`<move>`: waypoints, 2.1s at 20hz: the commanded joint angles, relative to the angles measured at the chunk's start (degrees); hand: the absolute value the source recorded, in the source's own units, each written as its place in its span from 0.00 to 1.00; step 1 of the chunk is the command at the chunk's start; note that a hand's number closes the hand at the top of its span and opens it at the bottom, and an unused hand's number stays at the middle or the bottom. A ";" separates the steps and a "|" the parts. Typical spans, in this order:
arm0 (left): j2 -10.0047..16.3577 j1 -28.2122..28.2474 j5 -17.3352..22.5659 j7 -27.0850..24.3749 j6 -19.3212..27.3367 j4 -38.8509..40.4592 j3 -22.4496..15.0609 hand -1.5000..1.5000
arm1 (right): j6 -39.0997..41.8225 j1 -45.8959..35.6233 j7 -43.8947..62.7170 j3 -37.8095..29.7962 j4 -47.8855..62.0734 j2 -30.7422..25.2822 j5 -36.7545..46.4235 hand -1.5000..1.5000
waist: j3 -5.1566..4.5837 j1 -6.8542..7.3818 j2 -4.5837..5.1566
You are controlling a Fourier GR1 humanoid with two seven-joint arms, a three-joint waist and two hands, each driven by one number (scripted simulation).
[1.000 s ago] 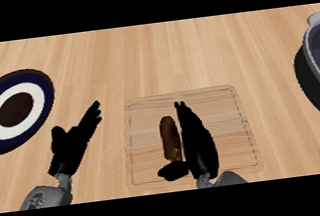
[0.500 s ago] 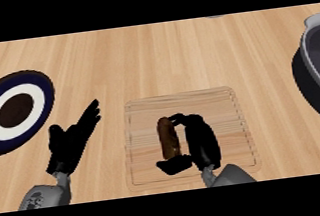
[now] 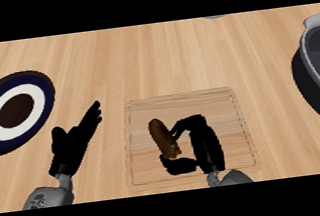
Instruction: Pick the sweet potato from the cutting board and place it in the pot
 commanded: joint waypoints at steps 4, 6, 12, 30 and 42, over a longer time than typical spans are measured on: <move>0.51 3.52 0.63 -0.46 1.86 0.12 2.54 0.50 | -9.11 14.92 -12.05 -14.05 -12.28 -11.79 -12.40 1.00 | 0.87 -6.35 -0.07; 1.32 3.75 1.05 -0.51 2.24 0.18 3.95 0.50 | -9.94 14.88 -11.41 -21.22 -14.42 -13.78 -16.94 1.00 | 1.19 -9.52 -0.73; 1.27 6.12 1.39 -1.98 2.02 0.08 4.31 0.50 | -2.22 25.56 -21.90 -36.57 -20.69 -24.16 -33.22 1.00 | 0.89 -9.00 -0.45; -0.77 2.62 -1.46 0.05 -0.84 -1.93 0.63 0.50 | 15.05 41.65 -27.45 -65.83 -19.92 -42.20 -43.83 1.00 | 0.33 -0.05 1.07; -1.84 -0.26 -2.03 0.18 -2.06 -0.29 1.34 0.50 | 18.91 25.91 -0.07 -58.37 -21.58 -57.31 -33.05 1.00 | 0.34 0.88 1.19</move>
